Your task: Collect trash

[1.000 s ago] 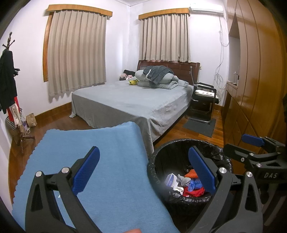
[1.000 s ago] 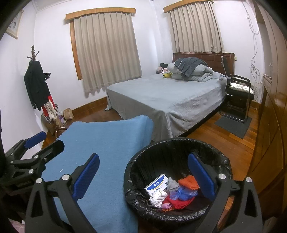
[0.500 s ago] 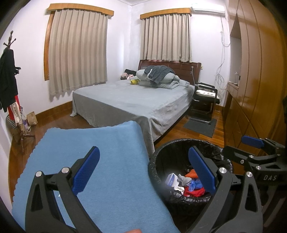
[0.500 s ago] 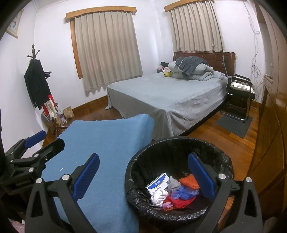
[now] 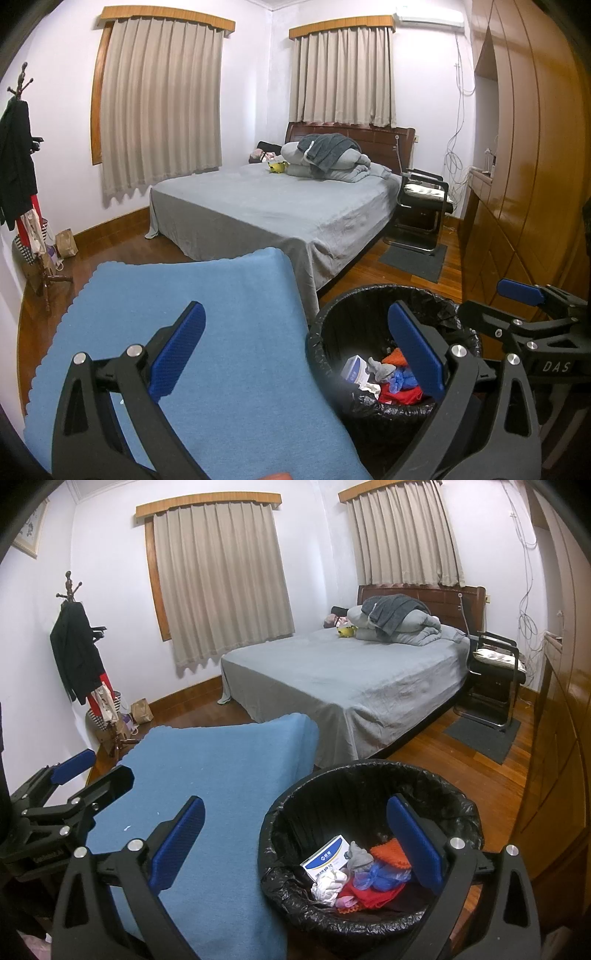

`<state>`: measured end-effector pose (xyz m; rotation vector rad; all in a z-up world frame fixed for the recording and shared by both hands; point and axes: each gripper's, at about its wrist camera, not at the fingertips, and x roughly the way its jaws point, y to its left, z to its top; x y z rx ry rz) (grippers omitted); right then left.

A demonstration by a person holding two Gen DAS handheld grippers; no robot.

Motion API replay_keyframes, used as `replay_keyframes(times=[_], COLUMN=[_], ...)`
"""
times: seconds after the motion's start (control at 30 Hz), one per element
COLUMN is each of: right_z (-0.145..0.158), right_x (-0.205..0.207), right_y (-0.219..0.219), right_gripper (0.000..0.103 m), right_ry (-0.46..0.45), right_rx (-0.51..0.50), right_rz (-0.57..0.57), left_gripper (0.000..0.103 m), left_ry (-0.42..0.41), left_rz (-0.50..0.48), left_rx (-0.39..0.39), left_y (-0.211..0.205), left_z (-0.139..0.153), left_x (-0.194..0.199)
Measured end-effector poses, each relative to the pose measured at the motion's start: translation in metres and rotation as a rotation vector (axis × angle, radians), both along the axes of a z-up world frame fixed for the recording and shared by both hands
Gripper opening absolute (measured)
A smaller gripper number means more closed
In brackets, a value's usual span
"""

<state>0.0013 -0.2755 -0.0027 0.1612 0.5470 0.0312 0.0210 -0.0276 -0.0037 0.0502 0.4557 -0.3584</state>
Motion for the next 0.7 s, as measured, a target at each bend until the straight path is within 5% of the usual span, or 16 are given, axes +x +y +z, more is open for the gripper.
replay_keyframes(times=[0.7], right_z=[-0.0005], right_x=[0.0009], right_y=[0.0012], right_gripper=[0.097], right_ry=[0.002], right_rx=[0.000], right_rz=[0.000], left_gripper=[0.096], left_ry=[0.001], left_rz=[0.001], left_rx=[0.001], left_y=[0.0003], left_z=[0.0011], left_x=[0.0004])
